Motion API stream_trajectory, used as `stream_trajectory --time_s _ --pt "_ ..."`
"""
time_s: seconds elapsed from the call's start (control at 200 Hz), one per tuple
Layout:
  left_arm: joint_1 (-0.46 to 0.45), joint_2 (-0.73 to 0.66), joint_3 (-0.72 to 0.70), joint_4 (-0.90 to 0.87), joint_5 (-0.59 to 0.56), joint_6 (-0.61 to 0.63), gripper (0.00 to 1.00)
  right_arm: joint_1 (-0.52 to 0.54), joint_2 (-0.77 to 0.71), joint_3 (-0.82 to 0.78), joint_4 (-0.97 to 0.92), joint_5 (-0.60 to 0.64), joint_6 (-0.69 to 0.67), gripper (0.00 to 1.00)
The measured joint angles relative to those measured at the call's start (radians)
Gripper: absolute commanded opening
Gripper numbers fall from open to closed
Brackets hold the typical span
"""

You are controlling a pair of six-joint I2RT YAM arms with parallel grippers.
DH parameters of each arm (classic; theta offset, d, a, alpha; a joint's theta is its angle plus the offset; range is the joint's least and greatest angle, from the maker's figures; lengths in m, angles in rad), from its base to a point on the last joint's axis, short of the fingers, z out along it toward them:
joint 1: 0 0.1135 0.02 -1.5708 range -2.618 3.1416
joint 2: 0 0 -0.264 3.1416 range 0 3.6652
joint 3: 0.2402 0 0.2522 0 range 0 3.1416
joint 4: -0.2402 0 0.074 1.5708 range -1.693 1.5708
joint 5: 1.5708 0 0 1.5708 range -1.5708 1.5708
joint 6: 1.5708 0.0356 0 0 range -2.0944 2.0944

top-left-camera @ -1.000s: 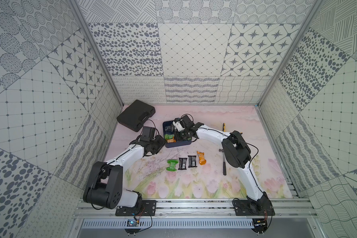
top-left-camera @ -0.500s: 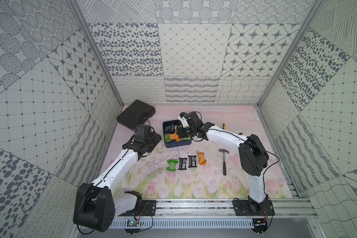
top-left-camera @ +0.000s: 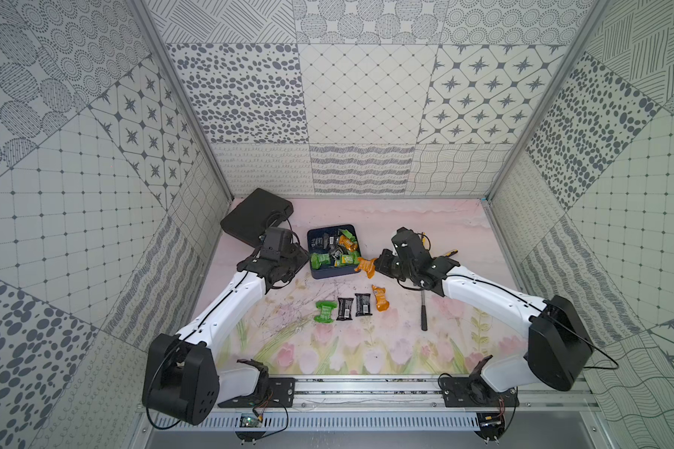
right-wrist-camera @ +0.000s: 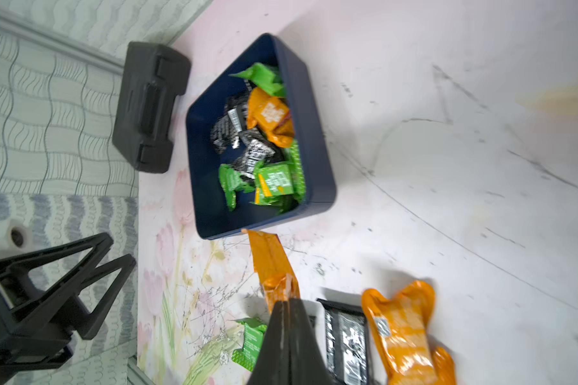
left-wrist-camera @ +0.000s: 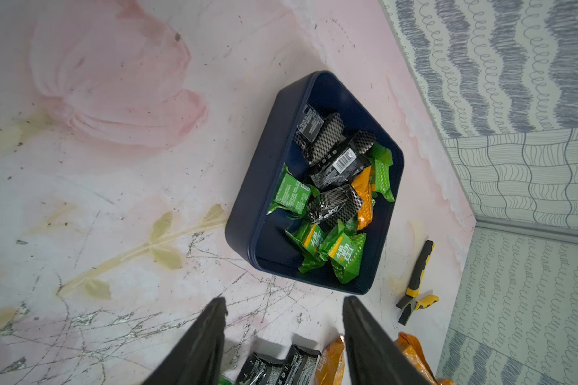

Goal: Take the cookies out of the storage box
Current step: Place the cookie at the center of the board.

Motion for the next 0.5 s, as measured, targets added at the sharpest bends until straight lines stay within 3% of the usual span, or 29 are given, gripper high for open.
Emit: stream_trajectory --time_s 0.17,0.5 --pt "-0.051 0.043 0.026 0.000 -0.002 0.019 0.59 -0.014 -0.134 -0.196 -0.040 0.105 0.220 0.00" --pt "-0.101 0.110 0.064 0.000 0.001 0.032 0.58 -0.014 -0.159 -0.354 -0.042 0.210 0.505 0.00"
